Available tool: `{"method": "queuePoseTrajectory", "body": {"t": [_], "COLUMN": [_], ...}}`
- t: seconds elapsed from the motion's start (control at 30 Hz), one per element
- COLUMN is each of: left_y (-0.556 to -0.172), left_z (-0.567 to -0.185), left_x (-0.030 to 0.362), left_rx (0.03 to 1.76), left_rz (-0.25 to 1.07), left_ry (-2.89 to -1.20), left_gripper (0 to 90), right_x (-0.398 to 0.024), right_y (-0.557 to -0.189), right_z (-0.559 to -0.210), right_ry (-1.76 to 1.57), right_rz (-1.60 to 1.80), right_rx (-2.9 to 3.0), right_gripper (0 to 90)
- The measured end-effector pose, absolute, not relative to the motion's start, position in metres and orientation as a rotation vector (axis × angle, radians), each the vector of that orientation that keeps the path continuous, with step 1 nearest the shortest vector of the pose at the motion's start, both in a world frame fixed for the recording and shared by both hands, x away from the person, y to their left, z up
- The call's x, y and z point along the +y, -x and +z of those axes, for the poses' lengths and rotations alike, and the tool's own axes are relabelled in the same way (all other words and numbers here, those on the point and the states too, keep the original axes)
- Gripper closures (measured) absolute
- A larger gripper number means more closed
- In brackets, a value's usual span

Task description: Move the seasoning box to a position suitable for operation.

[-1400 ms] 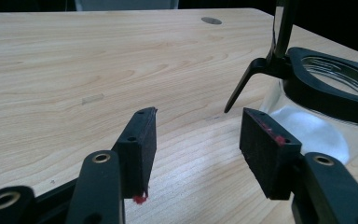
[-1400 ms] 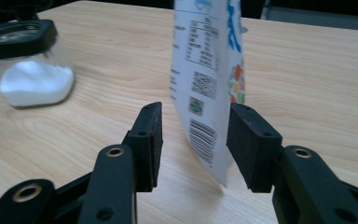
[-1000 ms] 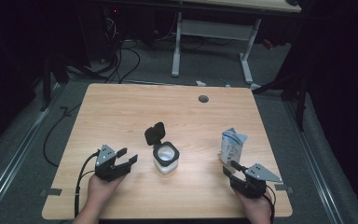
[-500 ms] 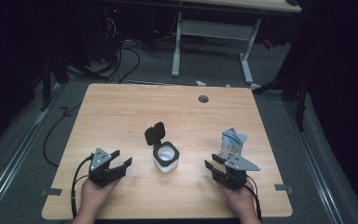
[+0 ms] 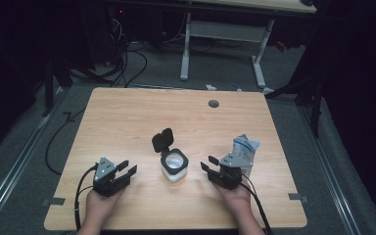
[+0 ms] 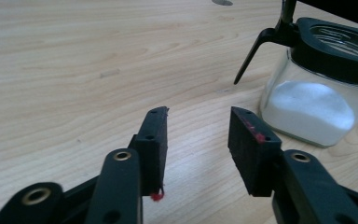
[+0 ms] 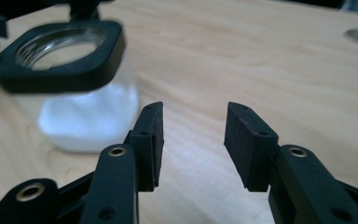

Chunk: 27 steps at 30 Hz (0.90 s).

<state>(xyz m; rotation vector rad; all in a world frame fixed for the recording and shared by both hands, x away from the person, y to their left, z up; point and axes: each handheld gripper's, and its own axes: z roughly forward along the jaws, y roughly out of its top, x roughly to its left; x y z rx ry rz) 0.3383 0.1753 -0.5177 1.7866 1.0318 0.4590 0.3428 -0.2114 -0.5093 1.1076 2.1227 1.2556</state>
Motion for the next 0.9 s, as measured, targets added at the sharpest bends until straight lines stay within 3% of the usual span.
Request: {"method": "queuePoseTrajectory", "body": {"t": [0.5,0.9], "left_y": [-0.357,-0.391], "left_z": [-0.492,-0.472], "left_x": [0.151,0.131], "left_rx": [1.045,1.035], "left_rz": [0.448,0.410], "left_ry": [-1.739,-1.705], "left_gripper": [89.2,90.0], "right_x": [-0.194,-0.179], "right_y": [-0.328,-0.324], "right_z": [-0.515,-0.514], "right_ry": [-1.028,-0.982], "right_rz": [1.273,1.285], "right_rx": [2.217,2.229], "right_gripper": [72.3,90.0]}}
